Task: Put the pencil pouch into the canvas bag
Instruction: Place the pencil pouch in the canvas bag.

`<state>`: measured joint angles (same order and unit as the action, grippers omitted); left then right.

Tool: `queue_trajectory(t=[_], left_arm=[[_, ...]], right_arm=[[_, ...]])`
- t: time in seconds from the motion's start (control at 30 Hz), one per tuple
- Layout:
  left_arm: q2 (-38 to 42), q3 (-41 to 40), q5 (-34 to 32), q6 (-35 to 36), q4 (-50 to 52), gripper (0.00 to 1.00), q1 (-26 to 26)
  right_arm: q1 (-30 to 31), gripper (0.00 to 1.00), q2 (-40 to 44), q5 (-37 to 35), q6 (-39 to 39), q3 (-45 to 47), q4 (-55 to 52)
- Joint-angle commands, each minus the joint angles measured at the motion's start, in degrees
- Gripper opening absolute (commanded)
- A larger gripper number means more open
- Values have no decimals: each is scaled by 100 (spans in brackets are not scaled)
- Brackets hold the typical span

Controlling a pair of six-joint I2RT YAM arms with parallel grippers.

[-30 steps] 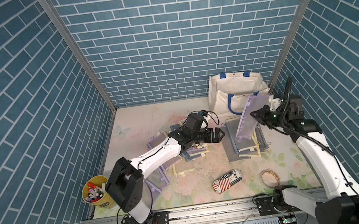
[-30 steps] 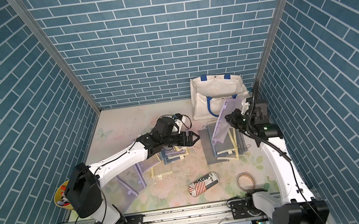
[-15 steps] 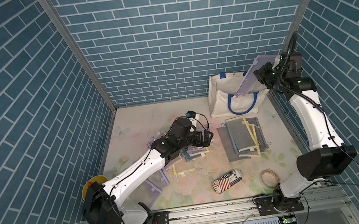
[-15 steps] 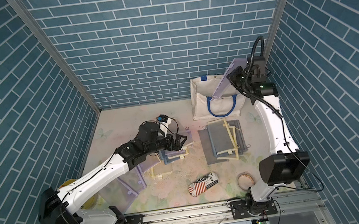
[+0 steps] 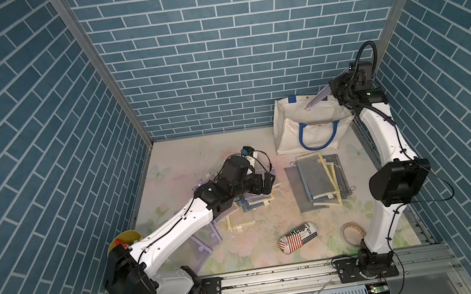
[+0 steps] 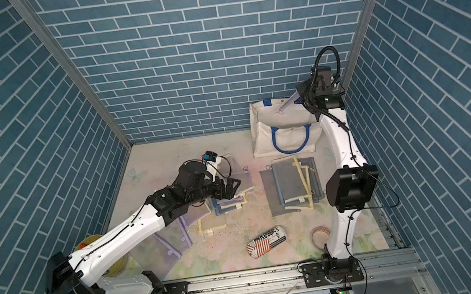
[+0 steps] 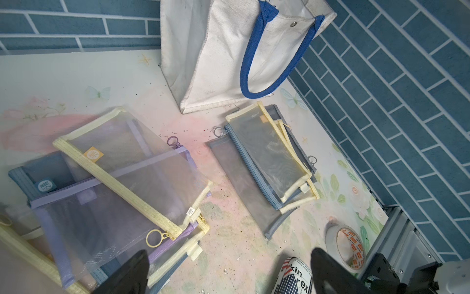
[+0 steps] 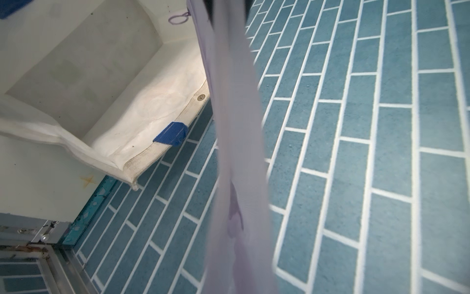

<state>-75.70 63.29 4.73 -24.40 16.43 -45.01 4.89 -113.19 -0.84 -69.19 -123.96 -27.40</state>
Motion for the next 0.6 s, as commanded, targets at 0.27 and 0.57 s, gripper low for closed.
queue_trajectory(t=[0.27,0.57], left_arm=[[-7,171,-236,261,38,99,37],[-6,139,-219,282,-62,99,38]], right_arm=[[517,0,-233,-925,-619,243,-53],[690,0,58,-1188,-926,1116,-9]])
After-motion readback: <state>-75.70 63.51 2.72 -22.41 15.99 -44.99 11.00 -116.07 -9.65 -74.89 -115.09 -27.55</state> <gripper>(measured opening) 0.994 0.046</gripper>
